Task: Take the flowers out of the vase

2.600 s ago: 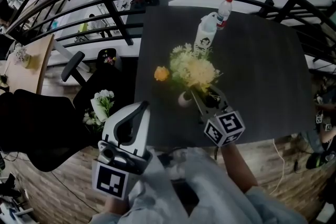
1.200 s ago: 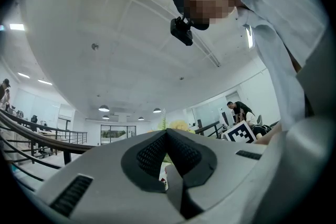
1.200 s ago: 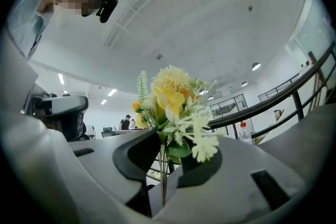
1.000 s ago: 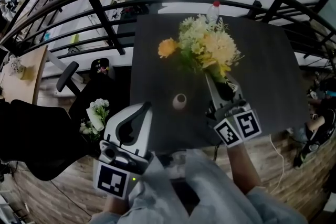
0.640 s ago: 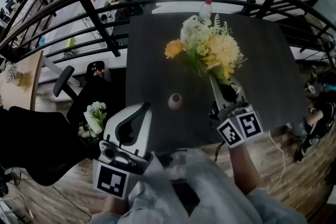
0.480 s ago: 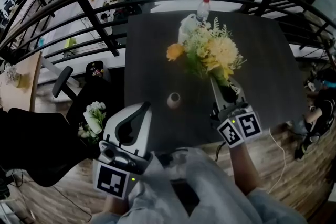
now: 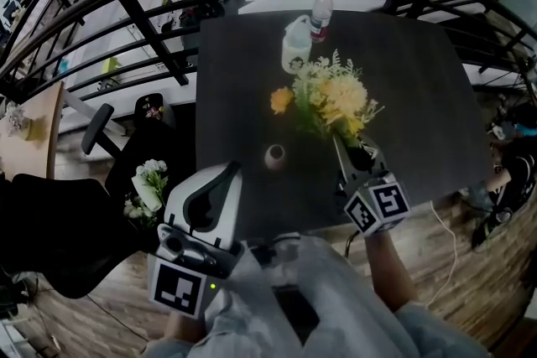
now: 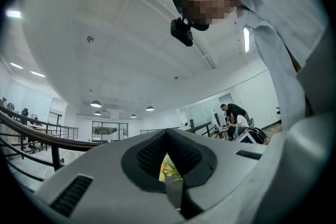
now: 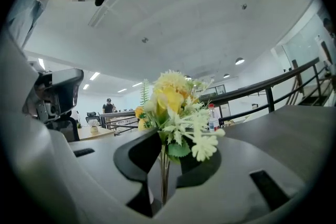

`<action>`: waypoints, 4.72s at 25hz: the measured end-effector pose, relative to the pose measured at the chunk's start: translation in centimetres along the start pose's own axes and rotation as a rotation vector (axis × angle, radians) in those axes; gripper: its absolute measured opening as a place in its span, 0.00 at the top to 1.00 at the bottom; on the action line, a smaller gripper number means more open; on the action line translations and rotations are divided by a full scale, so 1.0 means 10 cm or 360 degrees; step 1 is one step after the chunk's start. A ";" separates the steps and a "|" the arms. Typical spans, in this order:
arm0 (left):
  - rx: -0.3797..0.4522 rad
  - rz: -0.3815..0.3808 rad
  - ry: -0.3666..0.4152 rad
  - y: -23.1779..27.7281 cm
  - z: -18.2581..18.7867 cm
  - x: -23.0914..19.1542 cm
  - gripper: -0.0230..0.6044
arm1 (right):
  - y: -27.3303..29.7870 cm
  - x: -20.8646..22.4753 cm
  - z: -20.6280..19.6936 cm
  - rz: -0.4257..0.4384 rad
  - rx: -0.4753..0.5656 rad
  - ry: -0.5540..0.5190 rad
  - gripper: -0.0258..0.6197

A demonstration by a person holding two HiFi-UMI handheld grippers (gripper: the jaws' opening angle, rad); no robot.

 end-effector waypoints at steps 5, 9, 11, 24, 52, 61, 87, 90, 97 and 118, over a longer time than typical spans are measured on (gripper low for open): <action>-0.0012 -0.0005 -0.0016 0.05 -0.02 0.01 0.96 | 0.01 0.08 -0.19 -0.0020 -0.0099 -0.0001 0.83; -0.0024 -0.0022 -0.0024 0.10 -0.03 0.03 0.96 | 0.02 0.15 -0.37 -0.0031 -0.0173 0.0010 0.83; -0.0026 -0.0028 -0.0033 0.13 -0.04 0.03 0.96 | 0.03 0.18 -0.46 -0.0035 -0.0215 0.0016 0.83; -0.0056 -0.0071 -0.0078 0.18 -0.15 0.00 0.96 | 0.05 0.21 -0.98 -0.0062 -0.0493 0.0042 0.84; -0.0086 -0.0142 -0.0103 0.19 -0.17 -0.03 0.96 | 0.01 0.31 -1.11 -0.0349 -0.0630 -0.0144 0.63; -0.0050 -0.0201 -0.0091 0.21 -0.11 0.01 0.96 | -0.08 0.27 -0.78 -0.0374 -0.0482 -0.0142 0.63; 0.0079 -0.0334 -0.0055 0.17 -0.04 0.01 0.96 | -0.61 -0.31 0.38 -0.0318 0.0125 -0.0160 0.78; 0.0084 -0.0361 -0.0053 0.19 -0.04 0.01 0.96 | -0.68 -0.34 0.44 -0.0338 0.0163 -0.0156 0.84; 0.0115 -0.0421 -0.0054 0.23 -0.04 0.00 0.96 | -0.79 -0.41 0.50 -0.0348 0.0196 -0.0146 0.96; 0.0137 -0.0516 -0.0061 0.24 -0.03 0.05 0.96 | -0.92 -0.54 0.59 -0.0334 0.0220 -0.0229 0.96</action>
Point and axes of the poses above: the fingertips, and each gripper's own axes: y forward along the fingers, x to its right, z out of its top, the point moved 10 cm from there along -y, backward along the fingers, and after that the axes turned 12 degrees about -z, right-handed, at the moved point
